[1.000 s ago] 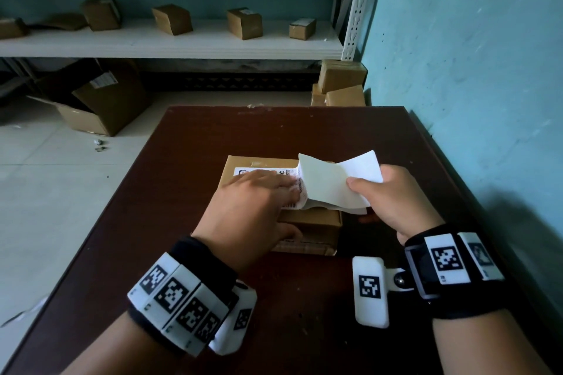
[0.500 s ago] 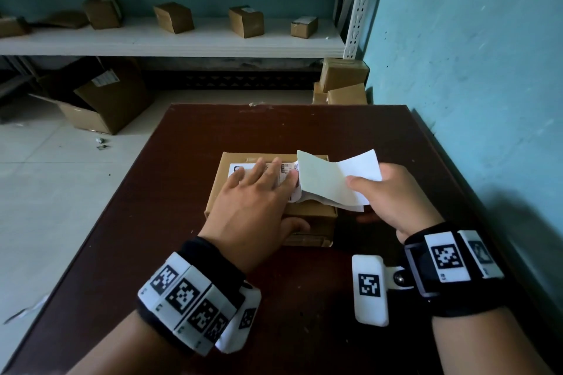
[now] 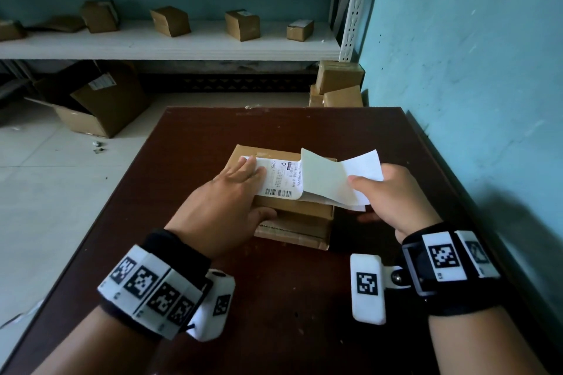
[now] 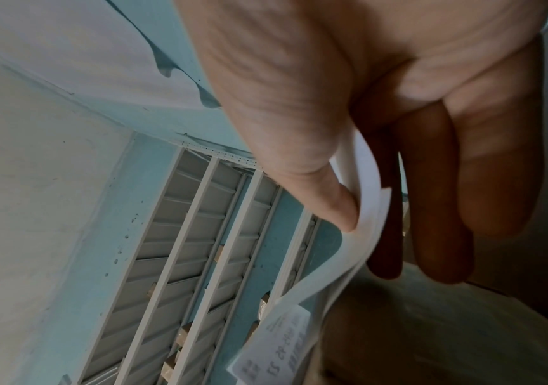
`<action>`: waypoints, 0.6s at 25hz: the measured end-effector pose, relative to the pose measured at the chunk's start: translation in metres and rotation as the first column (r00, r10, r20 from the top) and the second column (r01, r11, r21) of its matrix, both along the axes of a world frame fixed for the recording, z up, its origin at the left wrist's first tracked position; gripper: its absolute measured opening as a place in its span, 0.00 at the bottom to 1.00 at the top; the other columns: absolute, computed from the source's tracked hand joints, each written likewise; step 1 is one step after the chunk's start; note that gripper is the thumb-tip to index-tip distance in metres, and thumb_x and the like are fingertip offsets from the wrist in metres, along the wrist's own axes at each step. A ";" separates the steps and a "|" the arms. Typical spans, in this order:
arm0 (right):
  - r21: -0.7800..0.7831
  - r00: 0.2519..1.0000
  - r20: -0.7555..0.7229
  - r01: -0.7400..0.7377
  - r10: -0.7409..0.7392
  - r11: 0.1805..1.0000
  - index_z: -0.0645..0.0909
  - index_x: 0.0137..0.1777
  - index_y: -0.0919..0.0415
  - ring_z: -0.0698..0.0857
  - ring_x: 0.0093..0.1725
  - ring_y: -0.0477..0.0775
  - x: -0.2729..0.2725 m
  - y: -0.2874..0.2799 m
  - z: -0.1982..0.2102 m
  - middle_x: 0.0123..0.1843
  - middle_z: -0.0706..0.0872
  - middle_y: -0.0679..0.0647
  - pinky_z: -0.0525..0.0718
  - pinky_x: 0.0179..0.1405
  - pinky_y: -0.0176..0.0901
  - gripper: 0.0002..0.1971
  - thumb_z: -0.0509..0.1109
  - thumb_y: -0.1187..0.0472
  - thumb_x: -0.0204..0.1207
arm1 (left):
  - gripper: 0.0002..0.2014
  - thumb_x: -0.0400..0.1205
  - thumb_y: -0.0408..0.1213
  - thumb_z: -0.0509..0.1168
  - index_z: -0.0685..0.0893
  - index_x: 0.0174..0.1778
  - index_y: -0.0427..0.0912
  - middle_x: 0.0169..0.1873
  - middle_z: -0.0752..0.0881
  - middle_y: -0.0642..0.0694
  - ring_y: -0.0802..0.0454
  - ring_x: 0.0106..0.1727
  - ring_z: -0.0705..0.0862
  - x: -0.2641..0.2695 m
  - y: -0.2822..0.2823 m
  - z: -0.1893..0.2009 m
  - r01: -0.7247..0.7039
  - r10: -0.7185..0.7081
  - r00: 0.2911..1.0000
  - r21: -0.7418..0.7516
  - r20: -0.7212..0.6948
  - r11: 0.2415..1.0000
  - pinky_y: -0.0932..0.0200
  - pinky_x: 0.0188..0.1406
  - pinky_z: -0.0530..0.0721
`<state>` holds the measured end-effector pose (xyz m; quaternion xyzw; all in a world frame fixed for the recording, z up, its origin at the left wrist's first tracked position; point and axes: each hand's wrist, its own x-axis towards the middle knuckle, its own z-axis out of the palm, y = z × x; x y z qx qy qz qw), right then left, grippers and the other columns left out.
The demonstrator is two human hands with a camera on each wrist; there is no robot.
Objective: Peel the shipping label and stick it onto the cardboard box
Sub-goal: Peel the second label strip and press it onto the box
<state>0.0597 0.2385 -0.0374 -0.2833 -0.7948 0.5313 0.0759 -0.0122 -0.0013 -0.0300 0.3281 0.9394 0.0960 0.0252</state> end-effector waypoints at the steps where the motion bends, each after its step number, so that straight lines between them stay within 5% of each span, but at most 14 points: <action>1: -0.001 1.000 -0.001 -0.001 0.001 1.000 0.83 0.55 0.54 0.90 0.46 0.55 0.000 -0.001 0.000 0.50 0.89 0.50 0.94 0.40 0.57 0.06 0.70 0.59 0.80 | 0.36 0.80 0.60 0.67 0.68 0.83 0.51 0.85 0.62 0.49 0.53 0.86 0.58 0.001 -0.001 -0.001 0.003 -0.003 1.000 0.026 -0.021 1.000 0.47 0.80 0.70; 4: -0.006 1.000 -0.022 0.022 -0.022 1.000 0.82 0.50 0.52 0.91 0.42 0.55 -0.002 -0.002 0.000 0.47 0.89 0.50 0.93 0.40 0.59 0.02 0.69 0.59 0.80 | 0.18 0.72 0.52 0.78 0.91 0.57 0.56 0.63 0.89 0.53 0.51 0.64 0.88 0.008 0.001 -0.003 0.065 -0.041 0.986 0.147 -0.163 0.987 0.47 0.47 0.90; 7: 0.006 0.999 -0.031 0.032 -0.032 0.999 0.82 0.46 0.51 0.91 0.43 0.58 -0.001 -0.002 0.000 0.47 0.89 0.51 0.93 0.37 0.57 0.02 0.69 0.58 0.80 | 0.10 0.69 0.51 0.79 0.91 0.43 0.55 0.44 0.91 0.57 0.52 0.46 0.90 0.011 0.002 -0.003 0.106 -0.056 0.968 0.198 -0.245 0.975 0.57 0.33 0.85; 9: 0.020 0.999 -0.036 0.030 -0.029 0.999 0.82 0.52 0.53 0.91 0.46 0.57 0.000 -0.002 0.001 0.49 0.89 0.50 0.93 0.36 0.55 0.03 0.69 0.58 0.80 | 0.18 0.69 0.58 0.76 0.90 0.51 0.55 0.48 0.89 0.56 0.52 0.51 0.87 0.009 0.005 -0.002 0.152 -0.100 0.961 0.194 -0.257 0.969 0.55 0.40 0.86; 11: 0.017 0.999 -0.035 0.012 -0.012 1.000 0.83 0.55 0.52 0.90 0.48 0.56 0.000 -0.003 0.000 0.50 0.89 0.49 0.93 0.35 0.53 0.06 0.69 0.58 0.80 | 0.37 0.70 0.68 0.68 0.81 0.71 0.51 0.66 0.84 0.53 0.52 0.66 0.81 0.008 0.012 -0.002 0.148 -0.123 0.969 0.104 -0.216 0.984 0.53 0.62 0.82; 13: 0.000 1.000 -0.022 -0.019 0.019 1.000 0.84 0.56 0.52 0.90 0.48 0.56 -0.002 -0.007 0.000 0.51 0.89 0.50 0.93 0.36 0.53 0.07 0.70 0.58 0.80 | 0.48 0.72 0.72 0.63 0.63 0.84 0.48 0.82 0.68 0.52 0.52 0.83 0.64 0.008 0.019 -0.006 0.126 -0.126 0.985 -0.007 -0.121 0.992 0.51 0.82 0.64; 15: -0.016 0.999 -0.013 -0.031 0.031 0.999 0.84 0.56 0.52 0.91 0.48 0.57 -0.003 -0.009 0.000 0.51 0.90 0.50 0.93 0.36 0.53 0.07 0.70 0.58 0.80 | 0.50 0.75 0.71 0.62 0.53 0.87 0.47 0.86 0.57 0.52 0.53 0.87 0.52 0.008 0.025 -0.011 0.134 -0.137 0.985 -0.033 -0.103 0.990 0.51 0.86 0.52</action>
